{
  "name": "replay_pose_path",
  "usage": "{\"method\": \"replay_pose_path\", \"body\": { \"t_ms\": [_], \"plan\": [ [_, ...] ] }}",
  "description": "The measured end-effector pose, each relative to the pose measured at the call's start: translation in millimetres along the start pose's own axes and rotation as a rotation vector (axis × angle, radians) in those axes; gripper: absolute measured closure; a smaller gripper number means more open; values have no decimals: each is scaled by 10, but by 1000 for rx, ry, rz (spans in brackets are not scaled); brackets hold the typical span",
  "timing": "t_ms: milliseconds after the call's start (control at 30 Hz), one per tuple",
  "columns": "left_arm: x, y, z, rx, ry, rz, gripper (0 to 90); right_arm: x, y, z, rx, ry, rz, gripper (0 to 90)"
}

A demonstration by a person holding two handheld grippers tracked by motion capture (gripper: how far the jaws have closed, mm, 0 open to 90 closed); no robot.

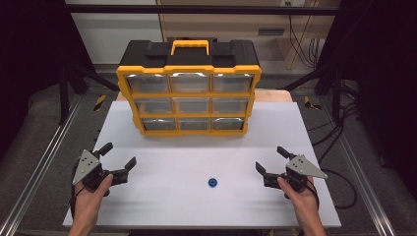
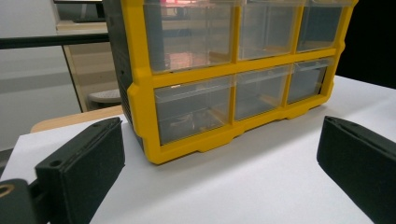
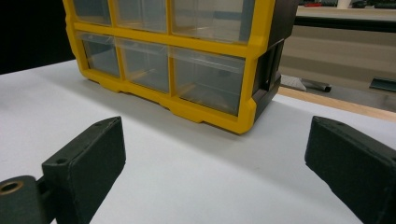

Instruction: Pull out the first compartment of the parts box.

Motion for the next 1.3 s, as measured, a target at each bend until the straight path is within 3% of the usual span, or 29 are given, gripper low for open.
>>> {"method": "replay_pose_path", "body": {
  "t_ms": [133,833,867,933,1033,1067,1133,1300],
  "plan": [
    [1,-29,8,14,-15,-44,6,3,0,5,2,-2,4,56],
    [86,32,74,137,-96,-91,12,49,-28,68,-47,-51,21,53],
    [70,33,75,163,-110,-102,14,42,-32,62,-49,-54,23,50],
    [55,30,81,177,-119,-114,15,41,-32,57,-53,-53,25,48],
    [39,27,87,173,-123,-121,17,43,-32,38,-54,-51,29,48],
    [39,2,97,146,-136,-143,29,45,-29,35,-51,-52,34,48],
    [36,-16,99,129,-139,-154,32,42,-36,38,-54,-54,34,48],
    [3,-8,51,163,-137,-169,32,39,-60,36,-60,-59,33,48]
  ]
}}
Point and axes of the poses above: each handheld gripper's, and its own axes: x roughly forward along the jaws, z roughly out of its underside, y roughly to its right, the point moved 7 cm from there along x, roughly forward along the jaws, and after that the axes turned 2 degrees about y, right-handed, at the moved point
